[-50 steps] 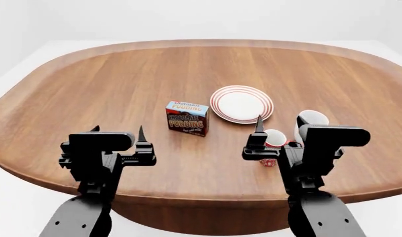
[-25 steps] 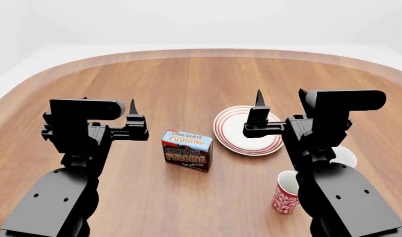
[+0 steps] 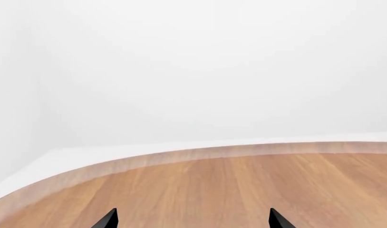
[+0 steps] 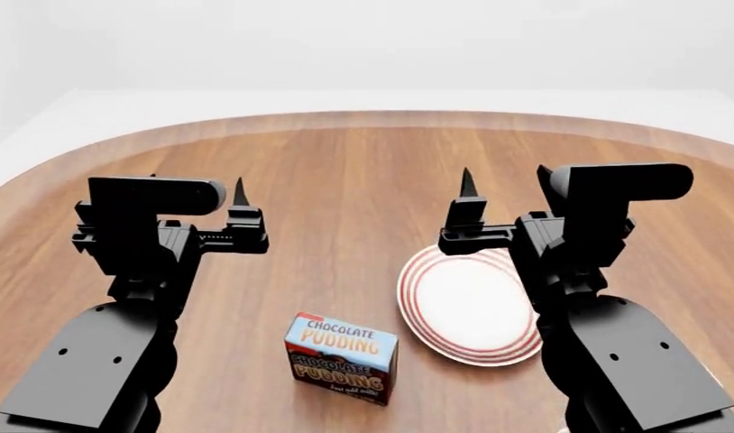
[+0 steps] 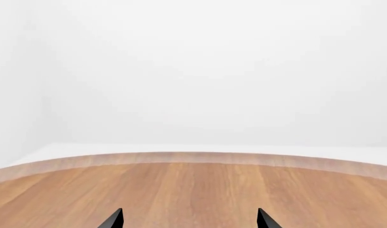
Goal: Put the chocolate pudding to the right of the plate.
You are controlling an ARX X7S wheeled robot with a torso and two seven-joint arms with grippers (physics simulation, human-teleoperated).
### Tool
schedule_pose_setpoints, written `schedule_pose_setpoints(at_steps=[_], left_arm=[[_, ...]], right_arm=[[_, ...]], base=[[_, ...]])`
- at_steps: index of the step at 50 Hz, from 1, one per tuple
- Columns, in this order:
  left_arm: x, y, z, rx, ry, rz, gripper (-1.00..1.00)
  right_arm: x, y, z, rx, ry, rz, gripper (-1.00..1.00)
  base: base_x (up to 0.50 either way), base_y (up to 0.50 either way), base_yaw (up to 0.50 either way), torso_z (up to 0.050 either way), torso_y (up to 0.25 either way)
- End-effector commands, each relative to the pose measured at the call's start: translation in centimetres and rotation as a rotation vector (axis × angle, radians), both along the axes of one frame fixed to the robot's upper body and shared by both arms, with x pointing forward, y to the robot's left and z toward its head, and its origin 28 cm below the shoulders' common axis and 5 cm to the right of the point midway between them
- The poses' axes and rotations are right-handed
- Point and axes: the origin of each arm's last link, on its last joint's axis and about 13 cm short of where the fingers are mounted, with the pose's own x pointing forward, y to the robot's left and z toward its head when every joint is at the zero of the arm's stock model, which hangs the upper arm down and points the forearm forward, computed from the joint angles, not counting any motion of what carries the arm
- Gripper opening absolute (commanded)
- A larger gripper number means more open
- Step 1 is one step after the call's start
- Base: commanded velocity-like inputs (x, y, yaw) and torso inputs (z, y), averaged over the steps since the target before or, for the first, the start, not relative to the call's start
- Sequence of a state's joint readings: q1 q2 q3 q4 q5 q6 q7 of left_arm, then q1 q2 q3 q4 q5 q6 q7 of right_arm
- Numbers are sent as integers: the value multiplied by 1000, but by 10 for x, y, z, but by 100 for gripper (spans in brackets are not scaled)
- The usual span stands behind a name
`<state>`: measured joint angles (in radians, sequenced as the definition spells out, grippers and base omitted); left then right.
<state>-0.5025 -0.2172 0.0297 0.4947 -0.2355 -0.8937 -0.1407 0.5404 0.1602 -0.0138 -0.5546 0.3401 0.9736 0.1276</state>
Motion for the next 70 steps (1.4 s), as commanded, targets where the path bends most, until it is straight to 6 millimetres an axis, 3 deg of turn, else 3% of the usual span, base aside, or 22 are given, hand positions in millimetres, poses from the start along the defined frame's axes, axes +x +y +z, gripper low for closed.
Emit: schedule_pose_setpoints(at_steps=[1, 25, 28, 34, 36, 40, 45, 52, 60, 70], left_arm=[[1, 1, -1, 2, 0, -1, 100], [1, 1, -2, 2, 1, 2, 100], [1, 1, -2, 7, 5, 3, 100], [2, 2, -3, 7, 10, 3, 100], [3, 2, -4, 7, 10, 3, 100], [2, 1, -4, 10, 11, 2, 100], [1, 3, -4, 8, 10, 9, 100], [2, 4, -4, 11, 13, 14, 100], [1, 5, -5, 11, 14, 20, 100], [3, 4, -4, 13, 13, 17, 100]], right_arm=[[1, 2, -5, 1, 22, 16, 100], [6, 2, 1, -44, 75, 1, 100], [0, 0, 17, -43, 127, 72, 100], [-17, -1, 40, -257, 191, 222, 100], [-14, -8, 45, -223, 265, 214, 100], [-31, -11, 47, -426, 420, 522, 100], [-30, -18, 57, -429, 413, 515, 100], [-51, -31, 63, -638, 381, 763, 100], [-47, -33, 74, -686, 511, 725, 100], [-54, -28, 68, -701, 529, 790, 100]], base=[[500, 23, 0, 0, 0], [393, 17, 0, 0, 1], [0, 0, 0, 0, 0], [0, 0, 0, 0, 2], [0, 0, 0, 0, 0], [0, 0, 0, 0, 0], [0, 0, 0, 0, 0], [0, 0, 0, 0, 0], [0, 0, 0, 0, 0], [0, 0, 0, 0, 0]])
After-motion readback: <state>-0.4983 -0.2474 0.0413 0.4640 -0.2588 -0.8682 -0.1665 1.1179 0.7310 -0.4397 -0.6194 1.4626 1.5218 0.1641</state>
